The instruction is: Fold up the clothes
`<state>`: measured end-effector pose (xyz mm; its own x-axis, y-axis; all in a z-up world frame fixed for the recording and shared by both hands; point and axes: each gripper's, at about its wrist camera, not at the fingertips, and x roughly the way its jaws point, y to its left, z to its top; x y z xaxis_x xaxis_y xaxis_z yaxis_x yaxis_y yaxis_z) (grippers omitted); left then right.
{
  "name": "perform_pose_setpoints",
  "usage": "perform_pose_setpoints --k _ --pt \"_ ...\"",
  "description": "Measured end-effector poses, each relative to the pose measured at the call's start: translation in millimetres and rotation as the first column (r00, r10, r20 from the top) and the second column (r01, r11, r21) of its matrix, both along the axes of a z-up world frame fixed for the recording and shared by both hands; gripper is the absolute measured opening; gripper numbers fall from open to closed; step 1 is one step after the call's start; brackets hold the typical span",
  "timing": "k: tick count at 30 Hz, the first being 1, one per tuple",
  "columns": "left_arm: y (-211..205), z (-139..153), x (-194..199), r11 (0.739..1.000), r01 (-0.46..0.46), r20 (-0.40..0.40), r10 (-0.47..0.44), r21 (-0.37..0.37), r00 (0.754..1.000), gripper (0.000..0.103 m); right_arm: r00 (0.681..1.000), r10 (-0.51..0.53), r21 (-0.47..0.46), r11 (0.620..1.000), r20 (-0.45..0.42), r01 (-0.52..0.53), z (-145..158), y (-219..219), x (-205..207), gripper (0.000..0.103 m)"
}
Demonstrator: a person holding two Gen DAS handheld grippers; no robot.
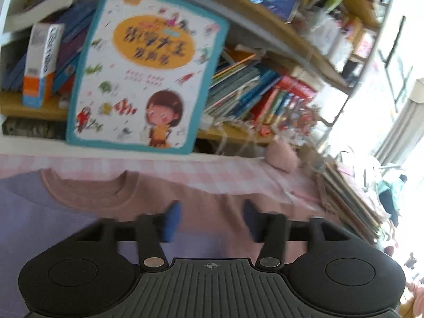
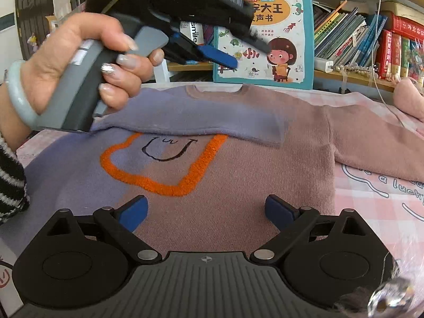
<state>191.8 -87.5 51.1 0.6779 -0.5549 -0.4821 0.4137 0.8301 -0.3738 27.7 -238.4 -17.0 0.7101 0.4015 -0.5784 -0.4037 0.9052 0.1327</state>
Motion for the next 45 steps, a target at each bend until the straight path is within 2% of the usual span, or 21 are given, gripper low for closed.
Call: perform_pose_setpoints --k 2,7,11,14,22,26,29,31,36,39,41,43,45 --pt "-0.4 10.0 -11.1 0.999 0.013 0.047 -0.014 0.032 0.999 0.071 1.000 0.002 0.001 1.000 -0.002 -0.002 0.0 -0.1 0.1 0.097" --pt "7.5 22.0 -43.3 0.983 -0.026 0.172 -0.006 0.184 0.985 0.080 1.000 0.006 -0.024 1.000 0.001 -0.006 0.0 4.1 -0.6 0.098" --pt "19.2 16.0 -63.5 0.936 -0.094 0.226 0.016 0.340 0.974 0.082 1.000 0.006 -0.035 0.999 0.002 -0.006 -0.2 5.6 -1.1 0.098" --pt "34.6 7.2 -77.7 0.902 -0.136 0.241 0.037 0.410 0.970 0.083 1.000 0.008 -0.031 0.999 0.000 -0.008 0.2 4.7 -0.7 0.099" --pt "90.3 -11.9 -103.9 0.869 -0.253 0.216 0.174 0.426 0.961 0.087 1.000 0.010 -0.064 0.998 0.004 -0.010 0.3 9.6 -1.6 0.099" --pt "109.9 -22.5 -119.8 0.836 -0.299 0.220 0.219 0.459 0.950 0.089 1.000 -0.001 -0.049 0.999 0.006 0.001 0.6 6.2 -1.6 0.099" --pt "123.8 -33.2 -131.2 0.817 -0.311 0.208 0.237 0.486 0.949 0.089 0.998 -0.056 -0.014 0.998 0.002 0.056 1.9 -1.5 -2.3 0.099" --pt "134.0 -39.7 -135.0 0.818 -0.309 0.181 0.252 0.485 0.951 0.089 0.995 -0.100 0.000 0.995 -0.001 0.100 3.7 -7.8 -4.5 0.099" --pt "154.5 -48.7 -139.2 0.876 -0.285 0.109 0.263 0.390 0.959 0.089 0.976 -0.211 -0.029 0.977 0.042 0.213 13.6 -24.8 -11.1 0.097" --pt "159.9 -50.9 -139.3 0.888 -0.285 0.094 0.270 0.362 0.958 0.082 0.964 -0.260 -0.056 0.963 0.062 0.264 17.3 -37.1 -13.8 0.093" --pt "163.5 -51.8 -138.6 0.890 -0.292 0.084 0.280 0.351 0.956 0.072 0.956 -0.286 -0.070 0.954 0.063 0.290 18.2 -45.8 -15.0 0.081" --pt "168.2 -53.9 -136.5 0.896 -0.295 0.061 0.292 0.333 0.955 0.063 0.951 -0.306 -0.073 0.948 0.048 0.309 15.1 -52.8 -15.5 0.074" --pt "171.9 -57.1 -134.2 0.905 -0.292 0.033 0.297 0.310 0.954 0.053 0.947 -0.321 -0.064 0.945 0.021 0.322 11.1 -59.0 -15.0 0.060"
